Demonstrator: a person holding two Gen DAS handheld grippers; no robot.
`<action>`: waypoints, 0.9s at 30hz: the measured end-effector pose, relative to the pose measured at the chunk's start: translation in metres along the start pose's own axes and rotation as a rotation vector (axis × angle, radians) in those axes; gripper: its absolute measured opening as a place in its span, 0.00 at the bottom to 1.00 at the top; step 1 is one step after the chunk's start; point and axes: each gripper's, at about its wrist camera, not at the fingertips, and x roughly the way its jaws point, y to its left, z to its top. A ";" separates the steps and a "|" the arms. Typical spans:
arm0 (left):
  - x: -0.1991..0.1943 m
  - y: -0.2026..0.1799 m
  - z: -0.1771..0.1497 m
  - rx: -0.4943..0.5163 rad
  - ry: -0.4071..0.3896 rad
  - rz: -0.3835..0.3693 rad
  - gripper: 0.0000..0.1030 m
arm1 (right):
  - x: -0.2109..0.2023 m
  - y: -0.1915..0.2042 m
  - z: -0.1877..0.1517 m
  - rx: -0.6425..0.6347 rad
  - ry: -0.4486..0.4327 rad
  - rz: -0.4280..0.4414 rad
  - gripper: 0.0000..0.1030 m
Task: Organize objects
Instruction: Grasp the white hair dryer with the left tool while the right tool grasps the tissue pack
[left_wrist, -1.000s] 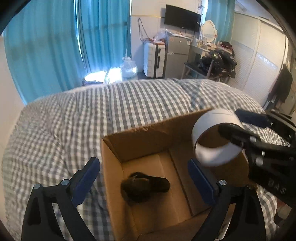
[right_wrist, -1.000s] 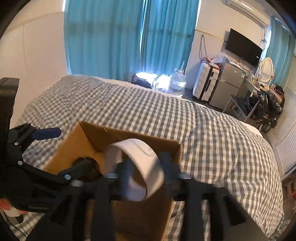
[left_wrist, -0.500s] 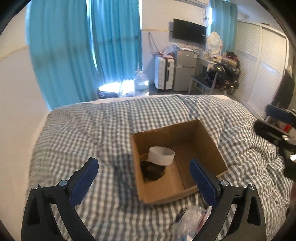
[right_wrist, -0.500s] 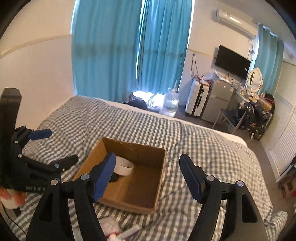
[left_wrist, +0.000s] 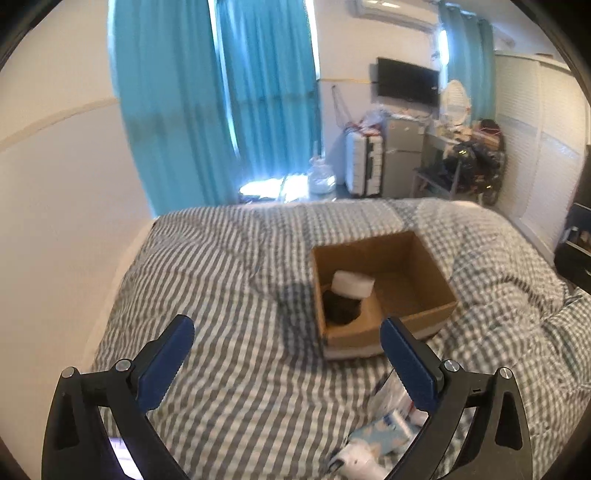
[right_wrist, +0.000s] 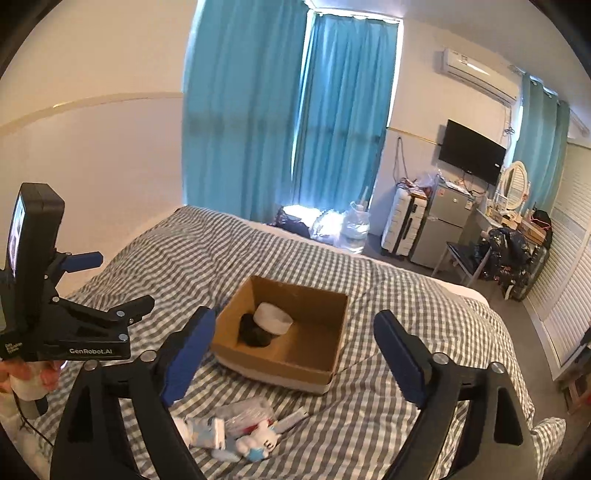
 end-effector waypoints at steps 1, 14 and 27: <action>0.003 0.000 -0.008 -0.011 0.010 0.011 1.00 | 0.002 0.004 -0.006 -0.009 0.010 0.007 0.86; 0.068 -0.025 -0.120 -0.006 0.239 -0.020 1.00 | 0.076 0.018 -0.136 0.044 0.227 0.013 0.86; 0.098 -0.060 -0.164 0.100 0.389 -0.128 1.00 | 0.095 0.007 -0.161 0.099 0.296 -0.008 0.86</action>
